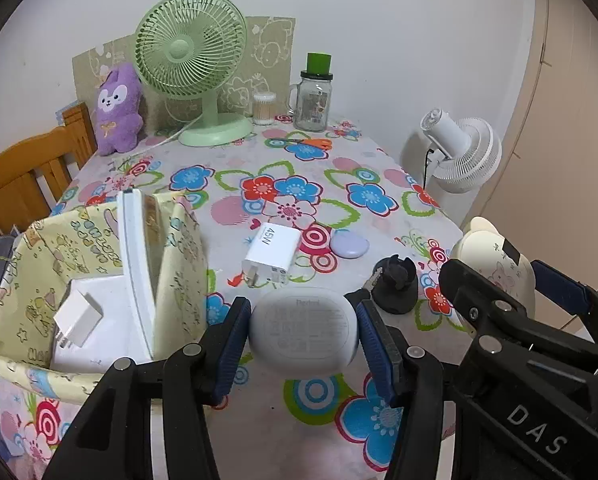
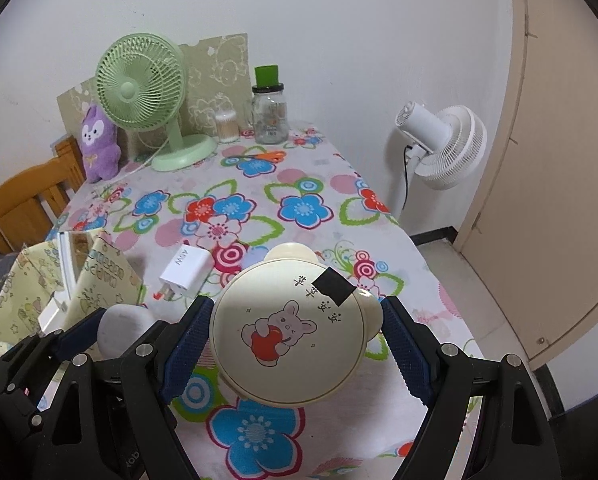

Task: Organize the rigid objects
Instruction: 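Carry the earbud case with the left gripper while the right gripper carries the bear disc toward the gift box, then lower the earbud case into the gift box with the left gripper while the right gripper releases the disc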

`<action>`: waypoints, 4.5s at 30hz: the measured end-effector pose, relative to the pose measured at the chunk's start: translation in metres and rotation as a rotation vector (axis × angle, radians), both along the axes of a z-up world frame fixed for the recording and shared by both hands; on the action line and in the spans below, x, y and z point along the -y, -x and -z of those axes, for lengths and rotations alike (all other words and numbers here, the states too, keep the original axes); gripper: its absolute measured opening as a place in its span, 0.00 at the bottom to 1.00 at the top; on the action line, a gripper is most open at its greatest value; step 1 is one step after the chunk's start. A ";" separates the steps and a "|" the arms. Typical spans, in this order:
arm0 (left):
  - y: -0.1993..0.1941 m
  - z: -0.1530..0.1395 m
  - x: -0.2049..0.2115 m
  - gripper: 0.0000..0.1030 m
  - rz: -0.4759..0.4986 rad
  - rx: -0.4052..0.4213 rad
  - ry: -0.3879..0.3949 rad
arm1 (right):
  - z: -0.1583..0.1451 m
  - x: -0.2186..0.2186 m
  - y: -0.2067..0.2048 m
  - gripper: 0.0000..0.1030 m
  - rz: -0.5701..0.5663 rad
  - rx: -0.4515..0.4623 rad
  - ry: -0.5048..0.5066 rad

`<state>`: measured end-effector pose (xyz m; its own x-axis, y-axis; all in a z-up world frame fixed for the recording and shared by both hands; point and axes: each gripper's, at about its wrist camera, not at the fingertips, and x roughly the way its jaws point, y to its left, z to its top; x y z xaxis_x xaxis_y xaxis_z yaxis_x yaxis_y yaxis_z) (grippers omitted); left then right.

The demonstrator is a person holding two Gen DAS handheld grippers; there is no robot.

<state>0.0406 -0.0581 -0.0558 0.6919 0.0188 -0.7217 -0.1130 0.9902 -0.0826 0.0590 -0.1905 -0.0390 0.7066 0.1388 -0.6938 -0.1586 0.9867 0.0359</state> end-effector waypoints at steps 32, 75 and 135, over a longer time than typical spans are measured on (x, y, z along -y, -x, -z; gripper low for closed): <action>0.005 -0.021 -0.053 0.54 -0.045 0.018 -0.016 | -0.023 -0.056 -0.002 0.83 -0.086 0.026 -0.016; 0.012 -0.007 -0.146 0.55 -0.158 -0.038 -0.049 | -0.010 -0.179 -0.010 0.83 -0.330 -0.016 0.051; 0.028 -0.013 -0.180 0.95 -0.145 -0.035 -0.052 | -0.014 -0.223 0.003 0.86 -0.508 -0.025 -0.027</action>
<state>0.0127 0.1216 -0.0428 0.6536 0.1548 -0.7409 -0.2572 0.9660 -0.0250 0.0559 0.0324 -0.0252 0.5288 0.4783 -0.7012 -0.6165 0.7842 0.0700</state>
